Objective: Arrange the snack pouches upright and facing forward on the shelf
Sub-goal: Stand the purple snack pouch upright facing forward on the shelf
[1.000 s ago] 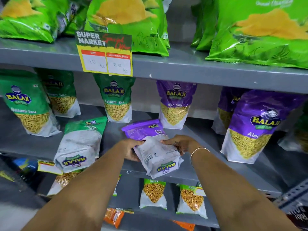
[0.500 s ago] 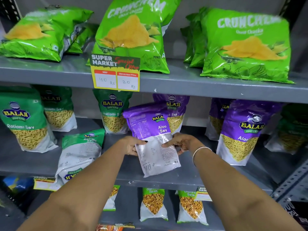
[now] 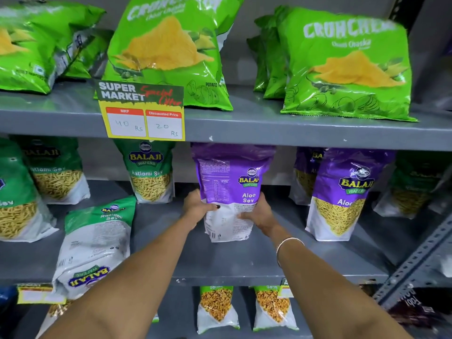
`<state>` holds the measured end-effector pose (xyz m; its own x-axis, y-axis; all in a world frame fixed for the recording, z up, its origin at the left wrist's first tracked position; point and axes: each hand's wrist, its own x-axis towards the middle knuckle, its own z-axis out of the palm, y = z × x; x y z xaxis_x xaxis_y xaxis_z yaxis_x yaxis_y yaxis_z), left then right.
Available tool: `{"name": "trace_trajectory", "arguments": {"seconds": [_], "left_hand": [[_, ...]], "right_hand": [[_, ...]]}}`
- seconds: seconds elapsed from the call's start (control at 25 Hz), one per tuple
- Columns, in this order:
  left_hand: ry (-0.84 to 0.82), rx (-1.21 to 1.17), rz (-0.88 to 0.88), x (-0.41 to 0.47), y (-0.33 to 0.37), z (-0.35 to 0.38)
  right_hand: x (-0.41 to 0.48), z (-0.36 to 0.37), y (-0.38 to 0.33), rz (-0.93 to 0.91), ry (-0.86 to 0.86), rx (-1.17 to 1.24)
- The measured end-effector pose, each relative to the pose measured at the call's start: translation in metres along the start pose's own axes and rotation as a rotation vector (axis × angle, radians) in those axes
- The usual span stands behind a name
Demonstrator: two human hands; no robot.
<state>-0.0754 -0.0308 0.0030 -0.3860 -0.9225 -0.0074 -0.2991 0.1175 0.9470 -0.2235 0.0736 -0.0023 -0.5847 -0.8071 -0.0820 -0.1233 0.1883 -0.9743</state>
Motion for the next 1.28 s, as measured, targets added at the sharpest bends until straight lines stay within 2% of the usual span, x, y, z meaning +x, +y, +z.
{"name": "trace_trajectory", "arguments": {"seconds": [0.12, 0.24, 0.36, 0.44, 0.56, 0.68, 0.72, 0.8, 0.88, 1.08, 1.2, 1.28], "left_hand": [[-0.149, -0.016, -0.069, -0.002, -0.003, -0.005], [-0.329, 0.015, -0.171, -0.006, -0.008, -0.015], [-0.352, 0.053, -0.208, -0.007, -0.010, -0.024], [-0.366, 0.064, -0.220, -0.008, -0.009, -0.025], [-0.343, 0.069, -0.211, -0.009, -0.008, -0.017], [-0.306, 0.093, -0.124, -0.011, -0.007, -0.003], [-0.305, 0.103, -0.087, -0.012, -0.006, 0.002], [-0.344, 0.088, -0.046, -0.012, -0.004, 0.012], [-0.391, 0.048, -0.087, -0.010, 0.000, 0.014], [-0.440, 0.031, -0.232, 0.003, -0.003, 0.003], [-0.449, 0.063, -0.227, 0.004, -0.003, 0.005], [-0.384, 0.102, -0.188, 0.003, -0.003, 0.010]], "right_hand": [[0.001, -0.002, 0.003, 0.010, -0.019, -0.057], [0.003, -0.002, 0.006, 0.062, 0.060, -0.246], [0.000, 0.000, 0.006, 0.177, 0.035, -0.219], [-0.001, 0.003, 0.006, 0.183, -0.018, -0.158], [-0.006, -0.003, 0.002, 0.173, -0.173, -0.208], [-0.011, -0.014, -0.003, 0.145, -0.475, -0.281], [-0.012, -0.013, -0.003, 0.107, -0.530, -0.297], [-0.012, -0.006, -0.001, -0.004, -0.506, -0.428], [-0.011, -0.002, 0.000, -0.065, -0.430, -0.542], [-0.005, -0.020, 0.000, 0.026, -0.380, -0.325], [-0.001, -0.031, -0.001, 0.041, -0.378, -0.263], [0.000, -0.035, -0.002, 0.074, -0.343, -0.234]]}}
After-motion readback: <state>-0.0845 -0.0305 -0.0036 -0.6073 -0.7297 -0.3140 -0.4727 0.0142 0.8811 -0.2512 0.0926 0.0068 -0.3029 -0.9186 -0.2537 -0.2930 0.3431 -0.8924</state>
